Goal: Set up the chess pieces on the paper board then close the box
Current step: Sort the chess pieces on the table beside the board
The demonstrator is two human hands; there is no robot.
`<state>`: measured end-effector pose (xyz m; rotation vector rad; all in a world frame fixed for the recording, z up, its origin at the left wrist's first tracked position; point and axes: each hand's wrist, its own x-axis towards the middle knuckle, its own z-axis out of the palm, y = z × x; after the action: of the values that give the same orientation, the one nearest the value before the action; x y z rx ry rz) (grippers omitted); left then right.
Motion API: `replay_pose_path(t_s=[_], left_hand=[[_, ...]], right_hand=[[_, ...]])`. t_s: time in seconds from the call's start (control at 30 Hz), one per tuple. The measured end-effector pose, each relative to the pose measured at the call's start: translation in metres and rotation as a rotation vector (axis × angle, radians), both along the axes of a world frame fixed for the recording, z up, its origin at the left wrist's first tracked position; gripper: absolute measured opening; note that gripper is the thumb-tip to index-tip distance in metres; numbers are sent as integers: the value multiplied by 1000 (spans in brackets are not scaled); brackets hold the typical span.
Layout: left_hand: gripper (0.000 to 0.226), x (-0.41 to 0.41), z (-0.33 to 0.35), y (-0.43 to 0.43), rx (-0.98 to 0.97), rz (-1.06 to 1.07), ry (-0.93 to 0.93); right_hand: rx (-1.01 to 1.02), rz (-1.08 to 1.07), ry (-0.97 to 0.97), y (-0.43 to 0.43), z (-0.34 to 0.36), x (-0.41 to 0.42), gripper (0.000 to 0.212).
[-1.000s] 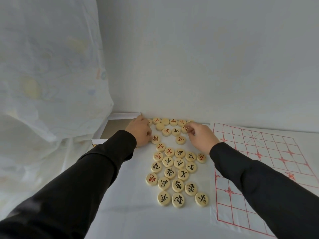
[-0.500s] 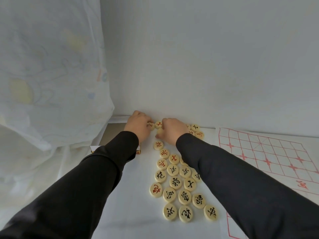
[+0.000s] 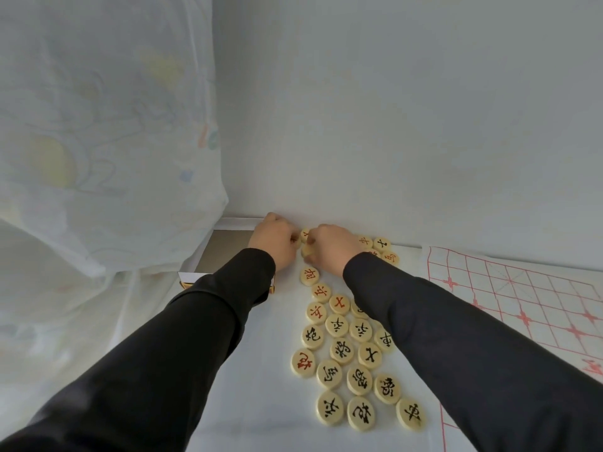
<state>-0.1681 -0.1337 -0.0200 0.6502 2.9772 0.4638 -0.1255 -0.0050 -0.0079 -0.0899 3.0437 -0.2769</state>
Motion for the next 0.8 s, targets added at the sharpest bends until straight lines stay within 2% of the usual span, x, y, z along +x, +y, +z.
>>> replay_pose_path(t_s=[0.17,0.27,0.5,0.57,0.67,0.73,0.8], left_hand=[[30,3,4,-5,-63,-45,19],[29,4,7,-6,-127,-59,72],[35,12,10,-3,-220,-101,54],[37,13,11,-4,-220,-114,32],[39,13,10,-7,-210,-130,14],[40,11,8,-9,-217,-129,11],[40,10,8,-9,-212,-111,-4]], right_hand=[[35,35,-23,9,3,8,22],[-53,-2,-74,20,0,17,33],[-251,-146,-155,30,-1,20,29],[-266,-165,-119,31,-1,20,35],[-234,-163,-29,32,-3,22,21],[-201,-110,106,33,-6,21,15],[-180,-55,198,33,-5,18,22]])
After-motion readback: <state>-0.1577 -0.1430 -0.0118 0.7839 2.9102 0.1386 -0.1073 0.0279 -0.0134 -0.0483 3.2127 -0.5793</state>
